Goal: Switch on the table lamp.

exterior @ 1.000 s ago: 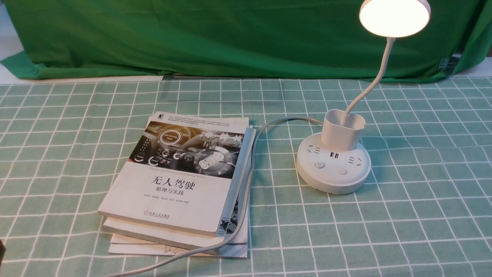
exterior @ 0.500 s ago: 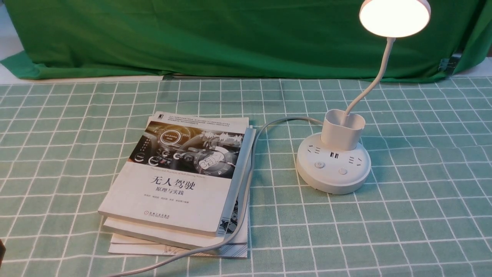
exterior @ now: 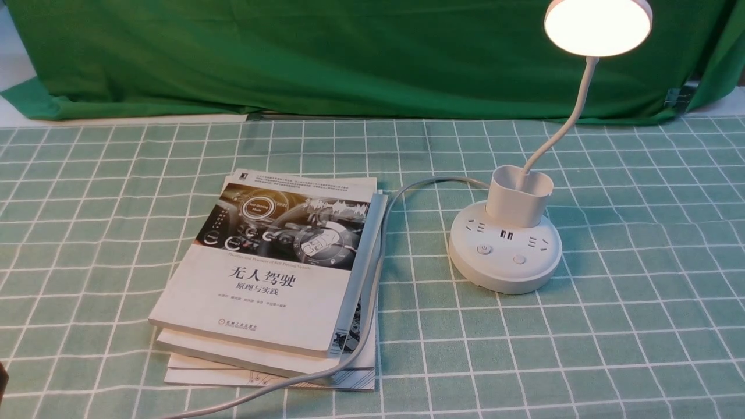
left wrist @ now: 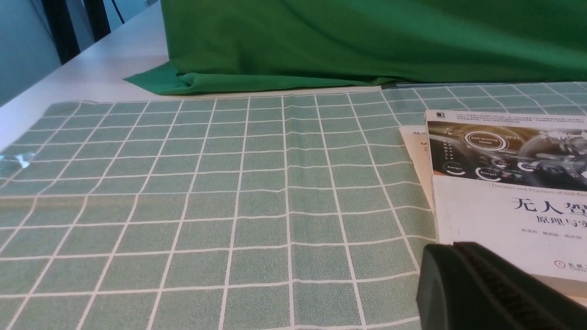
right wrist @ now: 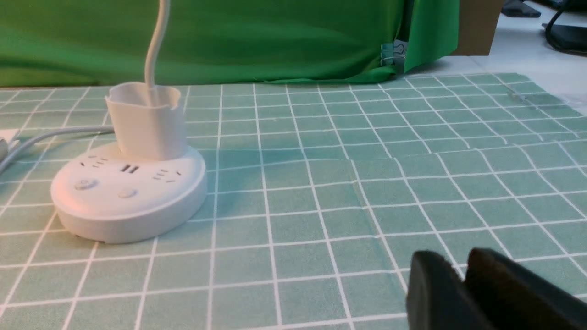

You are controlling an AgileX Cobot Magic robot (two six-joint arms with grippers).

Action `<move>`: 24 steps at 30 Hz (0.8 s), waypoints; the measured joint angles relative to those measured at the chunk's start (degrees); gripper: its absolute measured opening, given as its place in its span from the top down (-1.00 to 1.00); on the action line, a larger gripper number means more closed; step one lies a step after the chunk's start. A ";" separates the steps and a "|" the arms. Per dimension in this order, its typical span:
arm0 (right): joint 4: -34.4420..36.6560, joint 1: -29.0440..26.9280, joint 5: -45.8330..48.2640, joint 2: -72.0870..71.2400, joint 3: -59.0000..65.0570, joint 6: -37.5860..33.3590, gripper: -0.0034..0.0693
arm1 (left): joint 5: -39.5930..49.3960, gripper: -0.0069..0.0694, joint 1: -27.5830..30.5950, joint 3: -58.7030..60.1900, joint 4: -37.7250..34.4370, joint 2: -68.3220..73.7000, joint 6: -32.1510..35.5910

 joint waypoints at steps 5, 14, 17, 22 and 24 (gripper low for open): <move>-0.11 0.00 0.02 0.00 0.00 0.36 0.41 | 0.00 0.76 0.00 0.00 0.00 0.00 0.00; -0.11 0.00 0.02 0.00 0.00 0.36 0.39 | 0.00 0.76 0.00 0.00 0.00 0.00 0.00; -0.12 0.00 0.02 0.00 0.00 0.42 0.37 | 0.00 0.76 0.00 0.00 0.00 0.00 0.00; -0.12 0.00 0.07 0.00 0.00 0.42 0.34 | 0.00 0.76 0.00 0.00 0.00 0.00 0.00; -0.12 0.00 0.07 0.00 0.00 0.42 0.32 | 0.00 0.76 0.00 0.00 0.00 0.00 0.00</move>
